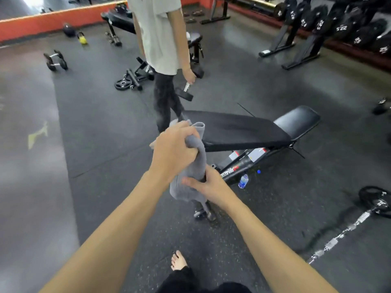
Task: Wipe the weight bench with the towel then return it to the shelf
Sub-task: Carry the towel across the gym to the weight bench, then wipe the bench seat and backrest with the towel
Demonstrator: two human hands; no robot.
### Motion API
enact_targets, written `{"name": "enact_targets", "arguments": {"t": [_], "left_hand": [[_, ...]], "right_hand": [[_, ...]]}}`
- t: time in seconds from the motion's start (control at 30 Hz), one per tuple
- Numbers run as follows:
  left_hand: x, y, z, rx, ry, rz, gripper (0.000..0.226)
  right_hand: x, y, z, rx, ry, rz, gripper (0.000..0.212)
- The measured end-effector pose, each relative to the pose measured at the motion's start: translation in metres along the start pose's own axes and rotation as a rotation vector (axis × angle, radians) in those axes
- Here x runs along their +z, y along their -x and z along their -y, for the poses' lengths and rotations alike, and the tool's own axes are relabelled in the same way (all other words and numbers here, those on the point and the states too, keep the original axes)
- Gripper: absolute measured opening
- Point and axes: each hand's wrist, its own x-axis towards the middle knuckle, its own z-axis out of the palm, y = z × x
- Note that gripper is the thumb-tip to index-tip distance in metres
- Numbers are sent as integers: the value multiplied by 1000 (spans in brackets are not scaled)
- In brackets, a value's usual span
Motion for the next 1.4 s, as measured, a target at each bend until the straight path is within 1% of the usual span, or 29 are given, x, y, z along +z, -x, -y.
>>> {"name": "enact_targets", "arguments": {"t": [0.07, 0.13, 0.17, 0.23, 0.27, 0.3, 0.37, 0.43, 0.47, 0.5, 0.57, 0.6, 0.67, 0.7, 0.73, 0.77, 0.8, 0.83, 0.87, 0.9, 0.93, 1.0, 1.03, 1.07, 1.1, 1.17, 1.3, 1.4], "left_hand": [[13, -50, 1, 44, 16, 23, 24], [28, -97, 0, 64, 97, 55, 21], [38, -119, 1, 62, 159, 84, 22], [60, -163, 8, 42, 290, 126, 26], [73, -185, 13, 19, 351, 136, 29], [86, -207, 17, -29, 426, 153, 32], [112, -248, 26, -191, 606, 205, 35], [140, -284, 35, -345, 741, 246, 37], [155, -300, 42, -391, 781, 260, 39], [170, -314, 49, -427, 806, 272, 40], [196, -336, 69, -502, 778, 287, 40], [208, -343, 84, -538, 727, 282, 40], [229, -346, 121, -611, 535, 244, 41], [236, -342, 140, -640, 415, 213, 42], [243, -333, 157, -666, 313, 180, 43], [247, -322, 173, -689, 230, 152, 41], [250, -308, 186, -699, 151, 131, 39], [251, -294, 195, -705, 83, 120, 39], [254, -281, 200, -709, 32, 106, 40], [257, -269, 204, -705, 6, 88, 40], [261, -261, 204, -694, -1, 64, 38], [271, -251, 202, -679, -1, -7, 38], [274, -249, 201, -681, -8, -37, 38], [276, -250, 202, -686, -16, -63, 38], [276, -251, 202, -686, -8, -81, 38], [274, -250, 202, -671, 47, -123, 37], [269, -250, 198, -688, 184, -238, 36], [268, -247, 198, -739, 353, -283, 38]], "right_hand": [[-23, -42, 7, 26, 4, -108, 22], [-52, -81, 13, 19, 30, -186, 10], [-68, -99, 17, 7, 67, -212, 14], [-105, -136, 17, -4, 184, -267, 28], [-125, -154, 15, -7, 257, -291, 31], [-145, -172, 14, -13, 331, -305, 28], [-181, -206, 11, -26, 443, -323, 16], [-211, -240, 7, -25, 554, -315, 34], [-222, -257, 6, -16, 615, -303, 39], [-231, -274, 1, -1, 666, -291, 40], [-235, -306, -13, 81, 764, -256, 38], [-229, -322, -23, 128, 818, -200, 39], [-203, -344, -41, 162, 900, -8, 43], [-188, -348, -50, 138, 902, 117, 43], [-175, -350, -59, 77, 878, 225, 45], [-167, -351, -67, -8, 828, 283, 44], [-165, -356, -73, -90, 745, 275, 38], [-168, -364, -81, -155, 658, 226, 33], [-173, -375, -90, -200, 605, 174, 28], [-180, -388, -100, -249, 588, 168, 25], [-187, -401, -111, -293, 622, 230, 30], [-194, -419, -131, -374, 773, 437, 54], [-192, -423, -142, -392, 840, 517, 66], [-189, -423, -149, -400, 894, 561, 74], [-184, -420, -157, -422, 936, 562, 76], [-177, -409, -168, -448, 974, 498, 77], [-153, -371, -160, -354, 915, 415, 84], [-134, -346, -153, -295, 925, 356, 81]]}}
